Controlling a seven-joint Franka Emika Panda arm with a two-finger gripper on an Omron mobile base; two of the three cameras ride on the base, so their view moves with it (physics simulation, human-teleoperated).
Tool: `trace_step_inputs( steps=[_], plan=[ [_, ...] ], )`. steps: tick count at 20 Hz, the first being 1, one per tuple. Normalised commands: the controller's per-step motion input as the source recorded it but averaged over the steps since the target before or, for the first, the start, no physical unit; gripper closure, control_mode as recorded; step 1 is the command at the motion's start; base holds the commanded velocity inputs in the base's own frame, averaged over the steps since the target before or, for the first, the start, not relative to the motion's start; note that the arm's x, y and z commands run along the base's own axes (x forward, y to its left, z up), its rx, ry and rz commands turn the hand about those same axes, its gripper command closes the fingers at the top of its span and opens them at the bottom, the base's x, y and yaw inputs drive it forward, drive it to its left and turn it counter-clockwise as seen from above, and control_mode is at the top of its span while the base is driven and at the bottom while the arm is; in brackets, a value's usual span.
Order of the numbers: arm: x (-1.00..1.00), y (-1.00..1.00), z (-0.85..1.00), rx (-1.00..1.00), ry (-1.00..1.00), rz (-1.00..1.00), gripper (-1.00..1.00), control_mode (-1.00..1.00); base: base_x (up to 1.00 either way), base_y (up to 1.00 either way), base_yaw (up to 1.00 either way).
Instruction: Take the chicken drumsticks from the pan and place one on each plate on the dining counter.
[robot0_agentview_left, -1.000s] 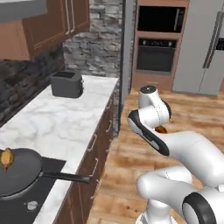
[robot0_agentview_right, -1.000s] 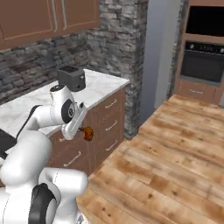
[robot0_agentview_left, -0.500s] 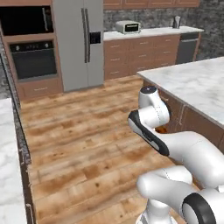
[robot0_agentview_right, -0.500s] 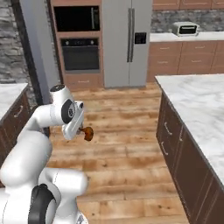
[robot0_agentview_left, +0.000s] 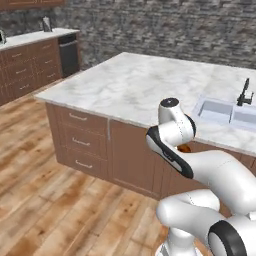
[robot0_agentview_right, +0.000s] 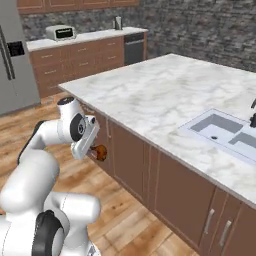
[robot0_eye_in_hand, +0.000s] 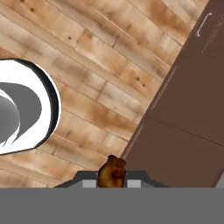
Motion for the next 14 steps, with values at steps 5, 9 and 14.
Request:
trace_step_inputs(
  steps=[5,9,14],
  plan=[
    [0.0,0.0,0.0,0.0,0.0,0.0,1.0,1.0,0.43,0.56,-0.62],
    [0.0,0.0,0.0,0.0,0.0,0.0,1.0,1.0,0.46,0.78,-0.39],
    [0.0,0.0,0.0,0.0,0.0,0.0,1.0,1.0,0.47,0.76,-0.39]
  ],
)
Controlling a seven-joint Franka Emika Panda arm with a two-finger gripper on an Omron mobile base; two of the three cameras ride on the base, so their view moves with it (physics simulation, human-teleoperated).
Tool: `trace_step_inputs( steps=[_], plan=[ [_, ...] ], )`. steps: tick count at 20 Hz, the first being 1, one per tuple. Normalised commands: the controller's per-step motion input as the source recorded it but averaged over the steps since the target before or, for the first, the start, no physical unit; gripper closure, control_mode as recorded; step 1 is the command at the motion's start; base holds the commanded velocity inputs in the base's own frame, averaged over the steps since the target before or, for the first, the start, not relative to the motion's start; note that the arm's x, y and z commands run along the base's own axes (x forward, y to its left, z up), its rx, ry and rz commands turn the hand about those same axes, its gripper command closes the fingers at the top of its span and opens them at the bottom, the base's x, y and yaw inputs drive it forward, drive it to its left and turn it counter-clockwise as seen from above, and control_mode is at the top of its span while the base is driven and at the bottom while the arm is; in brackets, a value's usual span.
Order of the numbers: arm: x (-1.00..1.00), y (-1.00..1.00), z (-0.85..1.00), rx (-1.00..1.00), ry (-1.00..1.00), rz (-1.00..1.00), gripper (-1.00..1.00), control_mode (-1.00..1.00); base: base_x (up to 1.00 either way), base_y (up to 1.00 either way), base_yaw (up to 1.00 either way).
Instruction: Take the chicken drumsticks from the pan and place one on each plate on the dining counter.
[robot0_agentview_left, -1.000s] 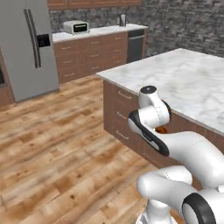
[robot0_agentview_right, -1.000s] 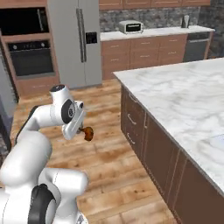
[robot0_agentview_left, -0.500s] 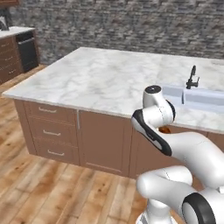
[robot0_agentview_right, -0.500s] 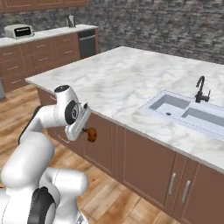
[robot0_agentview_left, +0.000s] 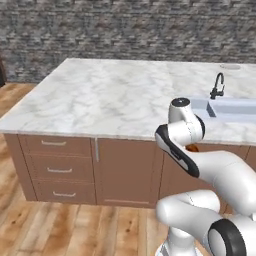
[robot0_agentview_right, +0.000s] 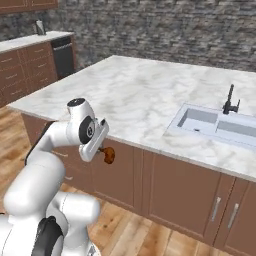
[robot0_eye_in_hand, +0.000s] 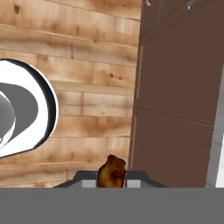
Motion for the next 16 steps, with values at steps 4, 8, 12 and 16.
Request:
trace_step_inputs(
  steps=[4,8,12,16],
  plan=[
    [0.0,0.0,0.0,0.0,0.0,0.0,1.0,1.0,0.44,0.82,-0.31],
    [0.0,0.0,0.0,0.0,0.0,0.0,1.0,1.0,0.39,0.9,-0.22],
    [0.0,0.0,0.0,0.0,0.0,0.0,1.0,1.0,0.38,0.91,-0.2],
    [0.0,0.0,0.0,0.0,0.0,0.0,1.0,1.0,0.41,0.9,-0.21]
  ],
)
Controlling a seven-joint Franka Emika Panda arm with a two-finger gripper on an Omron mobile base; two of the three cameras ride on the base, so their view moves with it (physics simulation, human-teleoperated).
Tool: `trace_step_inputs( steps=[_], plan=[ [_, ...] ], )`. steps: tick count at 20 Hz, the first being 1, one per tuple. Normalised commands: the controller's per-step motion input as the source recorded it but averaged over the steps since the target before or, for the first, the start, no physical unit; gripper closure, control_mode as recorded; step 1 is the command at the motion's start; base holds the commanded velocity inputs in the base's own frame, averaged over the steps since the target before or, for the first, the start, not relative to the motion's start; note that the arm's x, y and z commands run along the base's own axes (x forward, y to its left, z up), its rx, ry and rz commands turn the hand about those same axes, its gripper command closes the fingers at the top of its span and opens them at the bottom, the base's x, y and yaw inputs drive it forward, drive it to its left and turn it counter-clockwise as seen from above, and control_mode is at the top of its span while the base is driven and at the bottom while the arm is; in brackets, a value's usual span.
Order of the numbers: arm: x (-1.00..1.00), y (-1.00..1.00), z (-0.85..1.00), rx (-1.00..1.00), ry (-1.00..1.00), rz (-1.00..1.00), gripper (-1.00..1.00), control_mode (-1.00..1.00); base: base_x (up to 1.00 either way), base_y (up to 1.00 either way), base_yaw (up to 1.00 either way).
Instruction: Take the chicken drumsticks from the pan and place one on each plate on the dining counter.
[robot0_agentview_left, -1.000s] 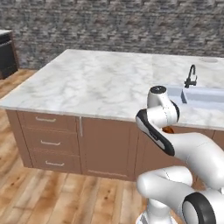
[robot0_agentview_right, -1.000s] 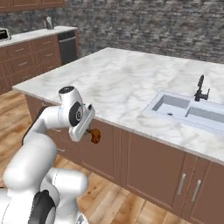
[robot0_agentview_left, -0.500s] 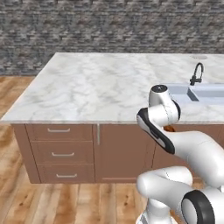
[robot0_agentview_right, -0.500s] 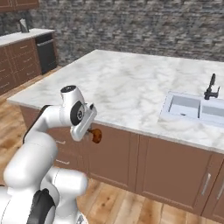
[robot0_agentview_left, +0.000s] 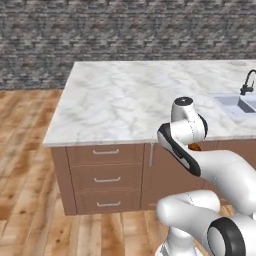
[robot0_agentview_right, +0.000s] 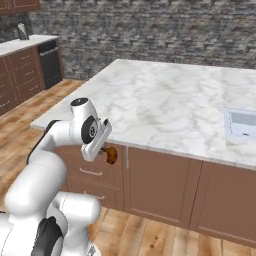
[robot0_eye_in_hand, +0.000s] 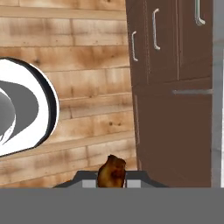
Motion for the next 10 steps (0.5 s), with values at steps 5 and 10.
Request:
trace_step_inputs(
  steps=[5,10],
  plan=[
    [0.0,0.0,0.0,0.0,0.0,0.0,1.0,1.0,0.43,0.91,-0.19],
    [0.0,0.0,0.0,0.0,0.0,0.0,1.0,1.0,0.45,0.89,-0.21]
  ],
)
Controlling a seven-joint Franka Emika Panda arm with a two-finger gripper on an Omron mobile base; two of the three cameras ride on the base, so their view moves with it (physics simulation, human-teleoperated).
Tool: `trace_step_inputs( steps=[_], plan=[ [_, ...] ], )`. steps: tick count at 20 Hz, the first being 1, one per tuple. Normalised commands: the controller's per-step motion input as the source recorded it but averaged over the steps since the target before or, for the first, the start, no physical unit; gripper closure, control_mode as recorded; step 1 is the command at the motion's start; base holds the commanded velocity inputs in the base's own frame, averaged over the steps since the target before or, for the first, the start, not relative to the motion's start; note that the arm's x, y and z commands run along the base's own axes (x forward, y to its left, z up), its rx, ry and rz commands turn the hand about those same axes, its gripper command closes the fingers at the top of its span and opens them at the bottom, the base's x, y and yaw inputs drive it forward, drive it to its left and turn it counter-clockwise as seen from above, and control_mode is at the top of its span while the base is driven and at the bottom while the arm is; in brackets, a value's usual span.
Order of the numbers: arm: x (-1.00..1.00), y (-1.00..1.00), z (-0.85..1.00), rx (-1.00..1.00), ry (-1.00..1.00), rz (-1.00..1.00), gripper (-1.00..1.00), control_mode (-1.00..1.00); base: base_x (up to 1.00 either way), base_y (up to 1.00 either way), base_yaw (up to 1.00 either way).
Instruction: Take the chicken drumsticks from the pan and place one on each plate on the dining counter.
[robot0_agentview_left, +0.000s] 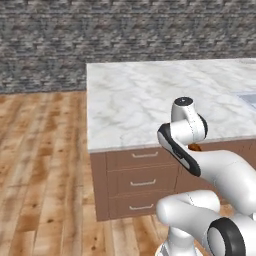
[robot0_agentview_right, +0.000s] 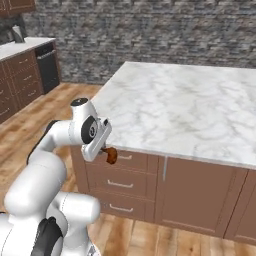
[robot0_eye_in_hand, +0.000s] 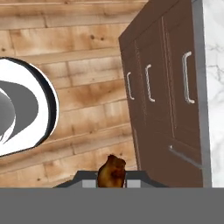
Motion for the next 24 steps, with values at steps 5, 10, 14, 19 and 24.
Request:
trace_step_inputs(
  steps=[5,10,14,19,24],
  plan=[
    [0.0,0.0,0.0,0.0,0.0,0.0,1.0,1.0,0.44,0.9,-0.19],
    [0.0,0.0,0.0,0.0,0.0,0.0,1.0,1.0,0.39,0.94,-0.15],
    [0.0,0.0,0.0,0.0,0.0,0.0,1.0,1.0,0.4,0.93,-0.16],
    [0.0,0.0,0.0,0.0,0.0,0.0,1.0,1.0,0.43,0.9,-0.2],
    [0.0,0.0,0.0,0.0,0.0,0.0,1.0,1.0,0.45,0.84,-0.25]
  ],
)
